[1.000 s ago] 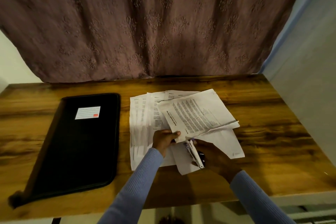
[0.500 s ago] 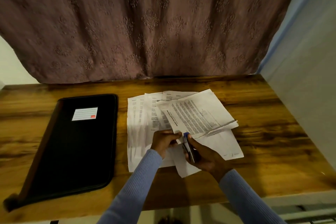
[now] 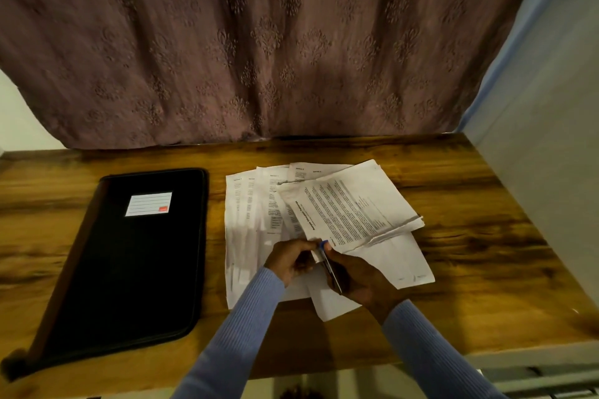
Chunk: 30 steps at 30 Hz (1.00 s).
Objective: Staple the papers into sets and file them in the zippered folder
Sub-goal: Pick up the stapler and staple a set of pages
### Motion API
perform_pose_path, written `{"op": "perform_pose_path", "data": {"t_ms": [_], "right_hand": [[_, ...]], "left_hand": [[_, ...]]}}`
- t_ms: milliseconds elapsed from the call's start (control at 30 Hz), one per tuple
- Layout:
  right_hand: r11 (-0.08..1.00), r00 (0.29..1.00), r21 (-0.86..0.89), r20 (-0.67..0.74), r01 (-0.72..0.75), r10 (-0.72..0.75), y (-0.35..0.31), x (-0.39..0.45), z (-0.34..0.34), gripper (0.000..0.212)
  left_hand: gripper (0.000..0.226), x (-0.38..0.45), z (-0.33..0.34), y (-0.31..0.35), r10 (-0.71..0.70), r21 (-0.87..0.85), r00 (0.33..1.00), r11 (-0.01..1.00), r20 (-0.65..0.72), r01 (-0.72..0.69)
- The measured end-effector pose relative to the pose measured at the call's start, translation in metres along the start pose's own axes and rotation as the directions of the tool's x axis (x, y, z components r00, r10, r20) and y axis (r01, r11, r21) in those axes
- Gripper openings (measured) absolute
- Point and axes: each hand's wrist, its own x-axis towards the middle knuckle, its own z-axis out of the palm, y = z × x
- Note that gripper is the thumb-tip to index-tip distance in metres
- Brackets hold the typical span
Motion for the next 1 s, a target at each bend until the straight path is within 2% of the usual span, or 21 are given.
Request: {"op": "perform_pose_path", "data": {"t_ms": [67, 167, 267, 433, 567, 733, 900, 1000], "right_hand": [[0.998, 1.000, -0.058, 0.003, 0.009, -0.009, -0.003, 0.000, 0.001, 0.040], [0.994, 1.000, -0.111, 0.013, 0.015, -0.014, -0.003, 0.001, 0.000, 0.036], [0.986, 1.000, -0.168, -0.013, 0.014, -0.016, -0.001, 0.003, -0.001, 0.032], [0.977, 0.997, -0.212, -0.067, 0.018, -0.033, 0.001, 0.004, -0.003, 0.038], [0.977, 0.995, -0.211, -0.095, 0.012, -0.033, 0.001, 0.004, -0.002, 0.044], [0.973, 0.990, -0.232, -0.133, 0.017, -0.049, -0.001, 0.001, 0.000, 0.013], [0.972, 0.990, -0.234, -0.136, 0.007, -0.040, -0.003, -0.001, 0.000, 0.014], [0.982, 0.996, -0.191, -0.093, -0.006, -0.012, -0.003, -0.003, -0.001, 0.025]], "left_hand": [[0.036, 0.002, 0.000, -0.003, 0.015, 0.023, 0.999, 1.000, 0.037, -0.016], [0.042, 0.001, 0.000, -0.006, -0.015, 0.064, 0.995, 0.998, 0.103, 0.008], [0.045, 0.001, -0.001, -0.011, 0.018, 0.103, 0.989, 0.994, 0.147, -0.034], [0.040, -0.001, -0.003, -0.013, 0.047, 0.008, 0.984, 0.999, 0.169, -0.050], [0.040, -0.001, -0.002, -0.013, 0.046, 0.006, 0.989, 0.999, 0.141, -0.047], [0.034, -0.001, 0.001, -0.012, 0.080, 0.030, 0.991, 0.996, 0.108, -0.083], [0.033, -0.004, 0.002, -0.010, 0.098, 0.040, 0.991, 0.994, 0.096, -0.102], [0.031, -0.006, 0.001, -0.007, 0.066, 0.058, 0.991, 0.996, 0.120, -0.074]]}}
